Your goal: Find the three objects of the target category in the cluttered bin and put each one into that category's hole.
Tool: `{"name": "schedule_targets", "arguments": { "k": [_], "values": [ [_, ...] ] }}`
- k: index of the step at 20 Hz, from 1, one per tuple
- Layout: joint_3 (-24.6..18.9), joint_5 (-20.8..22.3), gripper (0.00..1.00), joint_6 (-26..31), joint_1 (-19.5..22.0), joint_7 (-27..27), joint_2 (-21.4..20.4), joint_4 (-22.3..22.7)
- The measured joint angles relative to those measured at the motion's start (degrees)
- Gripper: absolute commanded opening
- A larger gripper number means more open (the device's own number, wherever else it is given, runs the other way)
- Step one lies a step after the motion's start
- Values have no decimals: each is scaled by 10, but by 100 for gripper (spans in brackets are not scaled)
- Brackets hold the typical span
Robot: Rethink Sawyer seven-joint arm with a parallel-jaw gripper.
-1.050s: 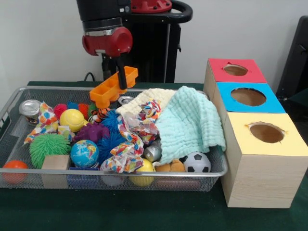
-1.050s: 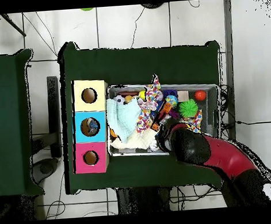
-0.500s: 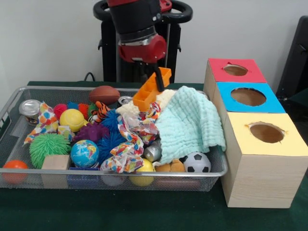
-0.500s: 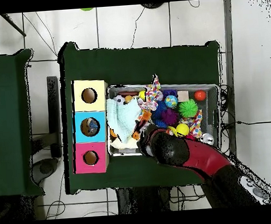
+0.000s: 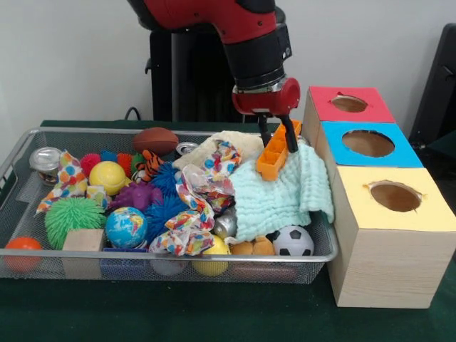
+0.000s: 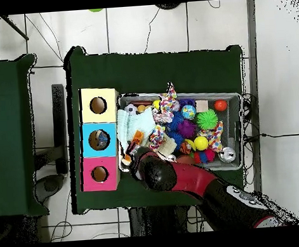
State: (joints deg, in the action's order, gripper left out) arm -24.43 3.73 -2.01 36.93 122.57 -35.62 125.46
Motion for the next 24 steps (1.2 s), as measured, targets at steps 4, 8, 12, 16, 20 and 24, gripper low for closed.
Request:
{"name": "schedule_targets", "arguments": {
  "k": [4, 8, 12, 16, 20, 24],
  "values": [
    [15, 0, 0, -31, 0, 0, 15, 3],
    [18, 0, 0, -37, 0, 0, 39, 4],
    [19, 0, 0, -36, 2, 0, 43, 2],
    [23, 19, 0, -35, 2, 0, 44, -6],
    [31, 41, 0, -27, -5, 0, 44, -22],
    [46, 74, 0, 6, -25, 0, 38, -51]
  ]
}}
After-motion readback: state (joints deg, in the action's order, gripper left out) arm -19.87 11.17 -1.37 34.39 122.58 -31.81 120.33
